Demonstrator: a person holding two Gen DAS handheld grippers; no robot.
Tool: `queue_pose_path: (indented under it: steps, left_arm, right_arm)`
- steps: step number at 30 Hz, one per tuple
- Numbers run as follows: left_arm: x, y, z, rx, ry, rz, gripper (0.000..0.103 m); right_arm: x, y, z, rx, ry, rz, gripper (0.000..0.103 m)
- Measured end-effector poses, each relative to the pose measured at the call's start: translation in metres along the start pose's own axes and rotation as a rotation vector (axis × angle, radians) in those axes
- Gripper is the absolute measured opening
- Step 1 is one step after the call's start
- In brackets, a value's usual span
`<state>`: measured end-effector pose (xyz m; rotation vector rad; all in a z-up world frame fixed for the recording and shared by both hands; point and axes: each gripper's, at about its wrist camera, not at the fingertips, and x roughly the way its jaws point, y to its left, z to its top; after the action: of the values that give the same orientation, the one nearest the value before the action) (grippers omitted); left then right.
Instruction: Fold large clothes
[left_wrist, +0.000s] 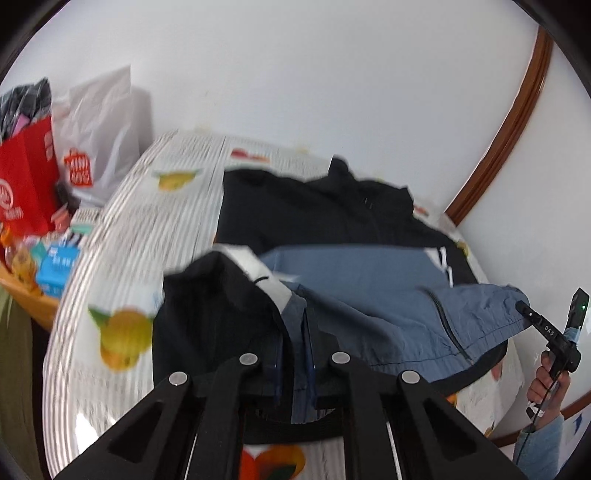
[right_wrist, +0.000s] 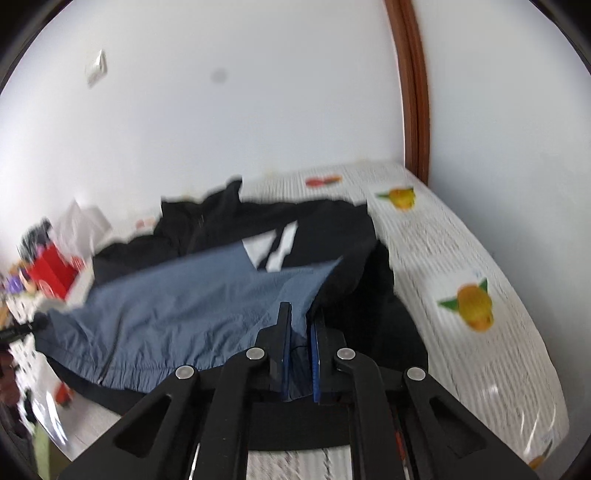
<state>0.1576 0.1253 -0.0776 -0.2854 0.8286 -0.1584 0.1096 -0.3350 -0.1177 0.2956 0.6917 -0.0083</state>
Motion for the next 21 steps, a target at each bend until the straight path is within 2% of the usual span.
queue_pose_path:
  steps: [6, 10, 14, 18, 21]
  left_arm:
    - [0.019, -0.001, 0.036, 0.002, -0.034, -0.009, 0.009]
    - [0.040, -0.002, 0.050, 0.020, -0.027, 0.019, 0.009]
    - [0.068, 0.002, 0.056, 0.032, 0.005, 0.050, 0.010]
    - [0.093, 0.008, 0.055, 0.016, 0.058, 0.051, 0.010]
    - [0.103, 0.010, 0.054, 0.010, 0.087, 0.056, 0.012]
  right_arm:
    - [0.011, 0.004, 0.031, 0.011, -0.054, 0.008, 0.008]
    - [0.031, 0.004, 0.044, 0.007, -0.065, -0.008, 0.008]
    - [0.066, 0.003, 0.044, -0.009, -0.027, -0.046, 0.008]
    - [0.102, 0.000, 0.036, -0.009, 0.030, -0.094, 0.008]
    - [0.117, 0.000, 0.033, -0.013, 0.070, -0.122, 0.013]
